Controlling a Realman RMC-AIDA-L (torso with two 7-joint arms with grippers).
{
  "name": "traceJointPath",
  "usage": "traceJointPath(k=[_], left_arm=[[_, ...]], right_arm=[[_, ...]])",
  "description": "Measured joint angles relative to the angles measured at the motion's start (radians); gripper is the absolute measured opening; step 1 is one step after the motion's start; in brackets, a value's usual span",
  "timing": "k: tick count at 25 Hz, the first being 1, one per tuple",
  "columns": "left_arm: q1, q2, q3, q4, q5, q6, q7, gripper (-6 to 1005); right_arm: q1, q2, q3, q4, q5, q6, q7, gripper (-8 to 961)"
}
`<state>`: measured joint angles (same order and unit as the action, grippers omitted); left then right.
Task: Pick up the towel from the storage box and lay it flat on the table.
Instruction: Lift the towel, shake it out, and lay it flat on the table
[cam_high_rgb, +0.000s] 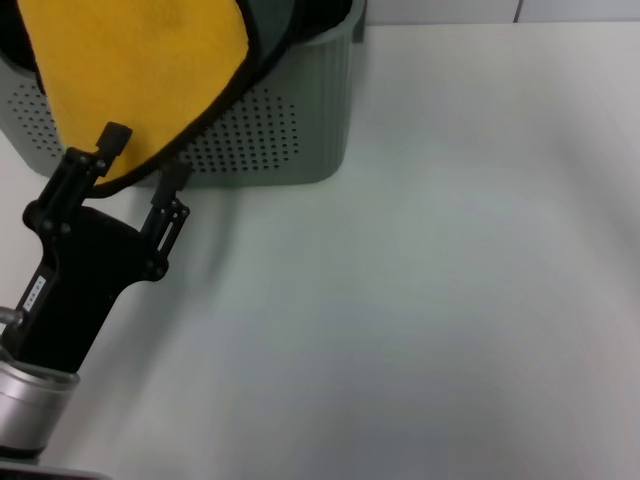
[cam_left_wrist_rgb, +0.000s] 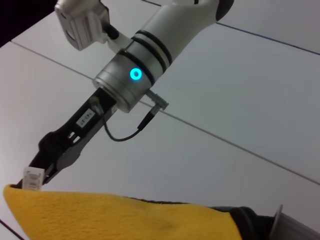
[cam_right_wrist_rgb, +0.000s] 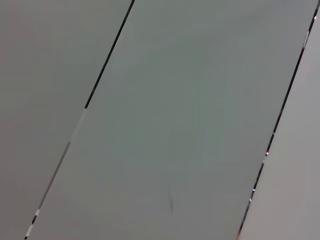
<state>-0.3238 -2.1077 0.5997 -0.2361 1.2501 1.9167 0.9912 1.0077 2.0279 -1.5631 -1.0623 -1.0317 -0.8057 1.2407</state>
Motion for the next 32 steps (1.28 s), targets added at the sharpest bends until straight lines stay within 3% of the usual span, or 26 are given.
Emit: traceJointPath(k=[16, 23, 32], left_arm=[[-0.052, 0.000, -0.026, -0.061, -0.047, -0.022, 0.198, 561], [-0.062, 0.000, -0.103, -0.091, -0.058, -0.044, 0.373, 560], [-0.060, 0.000, -0.161, -0.103, -0.047, -0.002, 0.378, 494]], right_arm=[[0.013, 0.000, -0.003, 0.046, 0.091, -0.041, -0.017, 39], [0.000, 0.000, -0.008, 0.061, 0.112, -0.065, -0.022, 39], [-0.012, 0.000, -0.001, 0.087, 0.130, -0.065, -0.034, 39]])
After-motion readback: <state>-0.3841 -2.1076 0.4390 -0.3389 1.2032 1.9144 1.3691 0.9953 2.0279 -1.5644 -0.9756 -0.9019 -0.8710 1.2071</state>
